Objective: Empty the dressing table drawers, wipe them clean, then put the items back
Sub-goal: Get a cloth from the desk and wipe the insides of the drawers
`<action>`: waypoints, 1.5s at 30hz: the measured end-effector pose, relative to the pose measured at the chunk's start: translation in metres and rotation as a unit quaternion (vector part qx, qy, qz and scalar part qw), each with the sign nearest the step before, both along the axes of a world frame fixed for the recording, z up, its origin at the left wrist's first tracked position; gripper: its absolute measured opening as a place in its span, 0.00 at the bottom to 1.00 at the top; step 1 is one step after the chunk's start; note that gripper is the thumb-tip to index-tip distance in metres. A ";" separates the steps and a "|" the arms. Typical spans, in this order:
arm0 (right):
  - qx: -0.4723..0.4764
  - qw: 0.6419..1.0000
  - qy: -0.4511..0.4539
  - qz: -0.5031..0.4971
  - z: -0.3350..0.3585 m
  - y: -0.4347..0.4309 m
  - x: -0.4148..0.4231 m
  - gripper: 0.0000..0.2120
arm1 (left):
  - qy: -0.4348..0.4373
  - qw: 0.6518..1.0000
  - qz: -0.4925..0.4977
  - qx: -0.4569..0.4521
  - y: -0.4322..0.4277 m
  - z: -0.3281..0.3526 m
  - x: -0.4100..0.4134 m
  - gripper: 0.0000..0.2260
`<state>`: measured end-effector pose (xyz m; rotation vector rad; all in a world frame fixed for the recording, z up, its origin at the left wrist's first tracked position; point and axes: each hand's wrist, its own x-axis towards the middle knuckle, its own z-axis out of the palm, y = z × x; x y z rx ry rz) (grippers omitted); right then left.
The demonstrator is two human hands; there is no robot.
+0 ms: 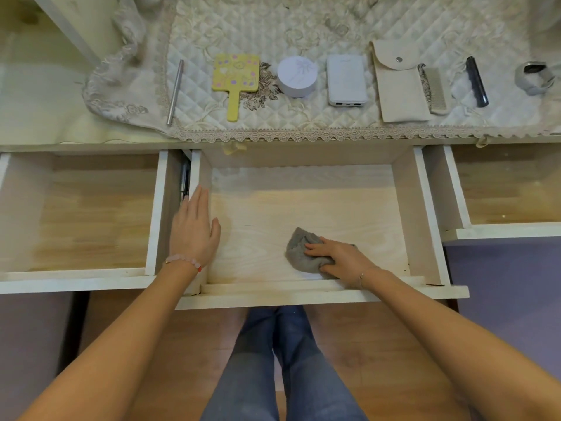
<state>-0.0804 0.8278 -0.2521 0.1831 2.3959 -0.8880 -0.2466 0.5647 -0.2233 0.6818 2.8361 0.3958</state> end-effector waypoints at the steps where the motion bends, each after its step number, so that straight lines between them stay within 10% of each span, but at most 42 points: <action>1: 0.005 1.000 0.009 -0.014 0.001 0.000 -0.001 0.22 | 0.012 1.000 -0.006 -0.006 0.001 0.002 0.002 0.25; 14: -0.179 0.864 0.162 -0.442 0.082 -0.003 0.015 0.11 | 0.090 0.972 -0.205 0.071 0.045 0.089 0.029 0.20; 27: -0.206 0.735 0.268 -0.587 0.152 0.051 0.088 0.11 | 0.135 0.940 -0.294 0.108 0.124 0.136 0.075 0.20; 45: -0.166 0.770 0.287 -0.545 0.152 0.312 0.181 0.14 | -0.028 0.979 -0.173 0.100 0.365 0.079 0.207 0.22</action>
